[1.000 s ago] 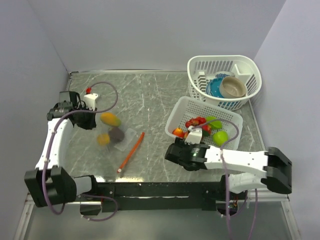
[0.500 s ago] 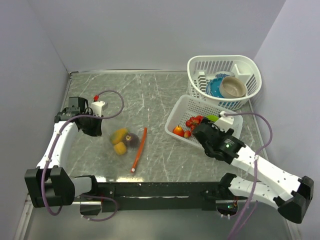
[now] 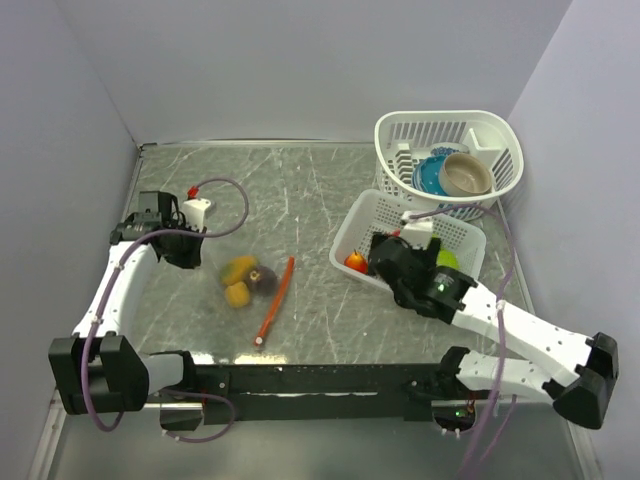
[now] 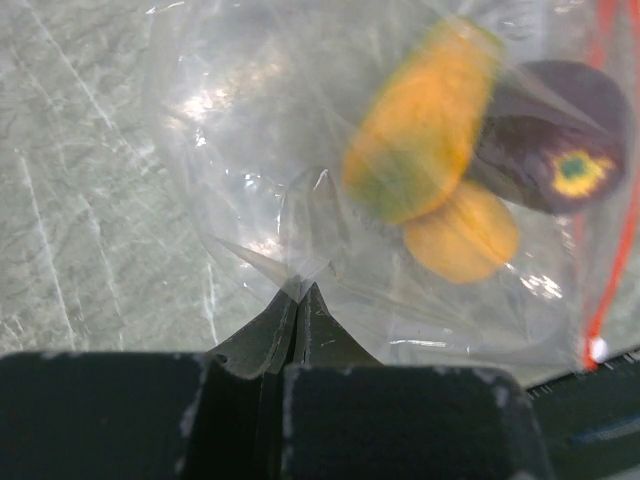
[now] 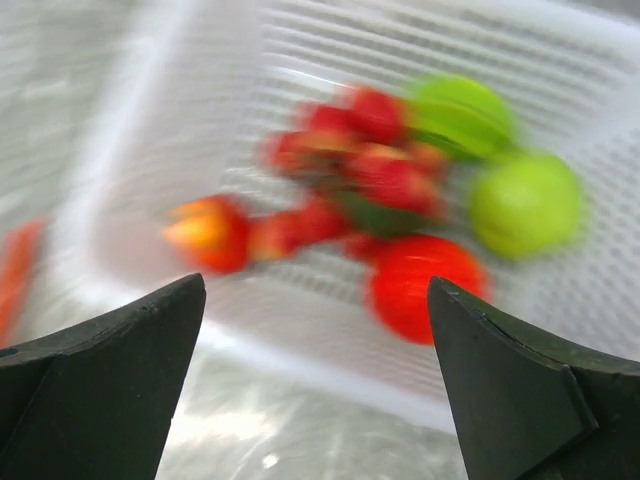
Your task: Open the zip-top bag and remove the fake food
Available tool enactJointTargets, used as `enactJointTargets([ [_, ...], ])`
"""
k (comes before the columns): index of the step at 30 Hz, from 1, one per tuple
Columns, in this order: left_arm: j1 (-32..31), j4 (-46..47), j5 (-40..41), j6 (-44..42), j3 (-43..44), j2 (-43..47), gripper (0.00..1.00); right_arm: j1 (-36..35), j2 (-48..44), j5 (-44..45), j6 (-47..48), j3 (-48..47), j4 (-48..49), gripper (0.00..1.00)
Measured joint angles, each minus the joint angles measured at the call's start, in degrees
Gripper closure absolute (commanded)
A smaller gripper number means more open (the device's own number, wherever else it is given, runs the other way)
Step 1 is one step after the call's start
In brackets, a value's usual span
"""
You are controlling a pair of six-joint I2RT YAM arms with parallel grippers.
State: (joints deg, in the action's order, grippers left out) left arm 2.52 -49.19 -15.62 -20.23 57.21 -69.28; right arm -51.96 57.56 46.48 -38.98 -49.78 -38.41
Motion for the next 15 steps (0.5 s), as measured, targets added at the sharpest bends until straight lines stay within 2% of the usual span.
enactJointTargets([
  [3,-0.4,3.7,2.3,0.0,-2.5,-2.2,0.99,-8.3,-0.4,-2.8,5.0,0.4,6.8,0.00],
  [7,-1.7,8.6,6.5,0.0,-5.0,-9.1,0.99,-14.6,6.1,-4.9,8.9,1.7,16.0,0.00],
  [11,-4.6,14.0,11.9,-0.1,-6.4,-16.3,0.99,-18.6,17.1,-6.3,12.0,2.4,22.8,0.00],
  [15,-8.1,18.6,17.2,-0.3,-7.2,-20.6,0.99,-19.5,25.5,-8.5,15.1,2.2,27.6,0.00],
])
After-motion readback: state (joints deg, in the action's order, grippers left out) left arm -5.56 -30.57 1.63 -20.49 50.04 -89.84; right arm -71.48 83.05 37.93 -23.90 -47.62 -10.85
